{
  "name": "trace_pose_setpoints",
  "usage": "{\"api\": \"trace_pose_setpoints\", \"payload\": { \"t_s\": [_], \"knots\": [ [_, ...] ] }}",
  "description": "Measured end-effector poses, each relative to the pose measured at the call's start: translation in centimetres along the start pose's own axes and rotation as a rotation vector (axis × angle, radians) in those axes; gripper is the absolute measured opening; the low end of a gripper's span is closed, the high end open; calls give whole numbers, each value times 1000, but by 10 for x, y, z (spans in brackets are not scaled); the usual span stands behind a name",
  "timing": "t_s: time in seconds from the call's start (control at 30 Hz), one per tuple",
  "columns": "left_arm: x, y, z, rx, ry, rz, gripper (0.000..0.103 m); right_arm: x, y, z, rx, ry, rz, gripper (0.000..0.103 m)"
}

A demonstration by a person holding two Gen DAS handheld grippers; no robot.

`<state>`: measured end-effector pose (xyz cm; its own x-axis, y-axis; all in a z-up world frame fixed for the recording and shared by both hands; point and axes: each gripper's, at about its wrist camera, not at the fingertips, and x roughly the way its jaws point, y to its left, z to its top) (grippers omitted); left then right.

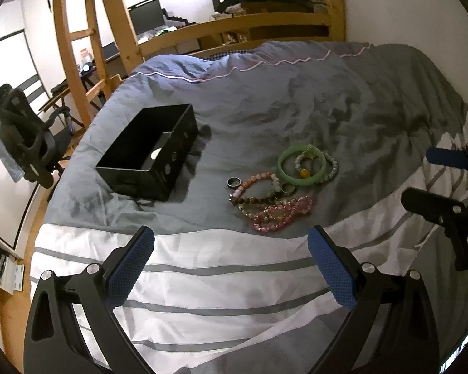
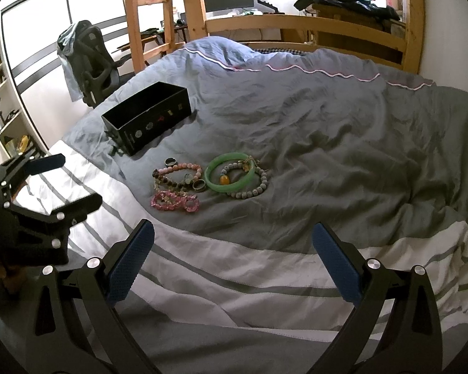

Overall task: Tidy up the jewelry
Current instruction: 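Move left tool to pink bead bracelet while right tool reaches the gold charm, then grasp pink bead bracelet with left tool while right tool grasps gold charm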

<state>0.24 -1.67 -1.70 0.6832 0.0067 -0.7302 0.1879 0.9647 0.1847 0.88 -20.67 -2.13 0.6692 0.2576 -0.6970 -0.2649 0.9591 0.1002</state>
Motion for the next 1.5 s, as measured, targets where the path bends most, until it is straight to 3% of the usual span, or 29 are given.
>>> {"api": "trace_pose_setpoints", "payload": {
  "t_s": [0.43, 0.67, 0.9, 1.03, 1.2, 1.3, 1.37, 1.5],
  "knots": [
    [38, -10, 19, 32, 64, 4, 97, 33, -7, 34, -12, 24, -17, 100],
    [73, -15, 31, 60, 114, 3, 76, 68, -9, 51, -13, 76, 0, 100],
    [118, -13, 44, 65, 160, 0, 70, 108, -10, 64, -8, 121, 12, 97],
    [141, -10, 50, 47, 191, -37, 65, 144, -9, 67, -17, 174, 27, 77],
    [171, -8, 56, 13, 244, -75, 44, 174, -12, 61, -24, 223, 27, 55],
    [173, -9, 60, -1, 241, -101, 29, 175, -16, 61, -21, 202, 28, 30],
    [171, -9, 63, -9, 228, -110, 27, 172, -19, 63, -6, 178, 52, 14],
    [163, -8, 68, -25, 189, -113, 27, 158, -20, 69, -3, 97, 66, 11]
  ]
}}
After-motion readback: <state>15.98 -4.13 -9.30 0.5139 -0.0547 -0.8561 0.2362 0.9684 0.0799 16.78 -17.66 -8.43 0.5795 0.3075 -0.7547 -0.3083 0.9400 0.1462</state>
